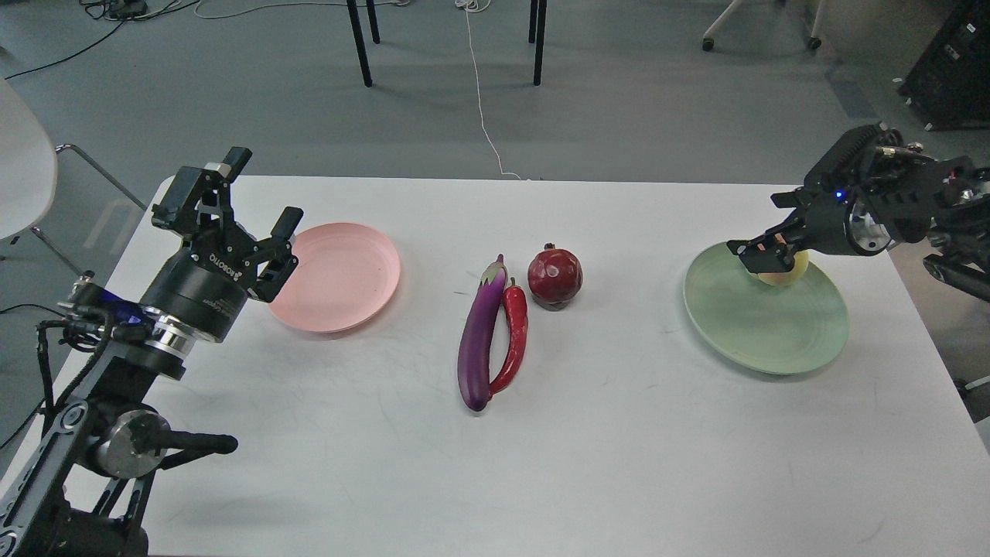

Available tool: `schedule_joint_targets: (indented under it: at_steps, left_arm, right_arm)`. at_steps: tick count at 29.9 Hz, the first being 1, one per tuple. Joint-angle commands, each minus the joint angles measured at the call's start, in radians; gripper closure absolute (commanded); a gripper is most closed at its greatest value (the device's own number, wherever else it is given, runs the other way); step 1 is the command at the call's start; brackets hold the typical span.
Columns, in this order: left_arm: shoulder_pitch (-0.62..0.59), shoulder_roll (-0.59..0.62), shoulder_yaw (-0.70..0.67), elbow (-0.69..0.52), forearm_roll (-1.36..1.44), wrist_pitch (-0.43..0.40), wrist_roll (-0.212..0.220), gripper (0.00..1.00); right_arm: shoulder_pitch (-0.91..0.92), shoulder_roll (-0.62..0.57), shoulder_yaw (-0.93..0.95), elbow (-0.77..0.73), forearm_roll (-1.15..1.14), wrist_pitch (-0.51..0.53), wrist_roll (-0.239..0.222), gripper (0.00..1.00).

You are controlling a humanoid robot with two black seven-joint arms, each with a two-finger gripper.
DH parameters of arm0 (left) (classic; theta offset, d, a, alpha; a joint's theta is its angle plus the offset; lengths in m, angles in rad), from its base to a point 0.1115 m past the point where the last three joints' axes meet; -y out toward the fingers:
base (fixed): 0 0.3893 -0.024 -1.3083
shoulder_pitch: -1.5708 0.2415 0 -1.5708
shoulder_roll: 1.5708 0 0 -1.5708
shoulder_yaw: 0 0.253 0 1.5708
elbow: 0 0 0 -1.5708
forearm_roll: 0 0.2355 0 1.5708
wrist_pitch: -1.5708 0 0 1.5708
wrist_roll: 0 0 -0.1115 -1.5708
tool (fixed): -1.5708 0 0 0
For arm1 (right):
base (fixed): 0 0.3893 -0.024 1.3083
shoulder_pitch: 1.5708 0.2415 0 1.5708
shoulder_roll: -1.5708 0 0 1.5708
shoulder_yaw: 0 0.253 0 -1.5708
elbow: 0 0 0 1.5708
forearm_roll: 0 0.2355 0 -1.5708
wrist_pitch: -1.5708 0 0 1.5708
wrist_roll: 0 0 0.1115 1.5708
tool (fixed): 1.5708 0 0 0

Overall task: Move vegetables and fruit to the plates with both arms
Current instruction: 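Move the right gripper to the red pomegranate and grasp it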

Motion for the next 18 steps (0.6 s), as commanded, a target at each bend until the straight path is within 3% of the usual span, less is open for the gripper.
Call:
schedule_joint_targets:
  at_steps: [1,9,18]
  left_arm:
    - [-0.001,0.000,0.000,0.000,0.000,0.000,0.000,0.01]
    - [-0.002,0.003,-0.002,0.000,0.002,0.002,0.001,0.01]
    - [-0.004,0.000,-0.002,0.000,0.002,0.002,0.001,0.01]
  right_arm:
    - [0.072,0.014,0.021,0.118,0.073,0.005,0.000,0.02]
    - [0.129,0.195,0.015,0.156,0.139,0.028,0.000,0.02]
    - [0.039,0.319,0.007,0.057,0.150,0.035,0.000,0.02]
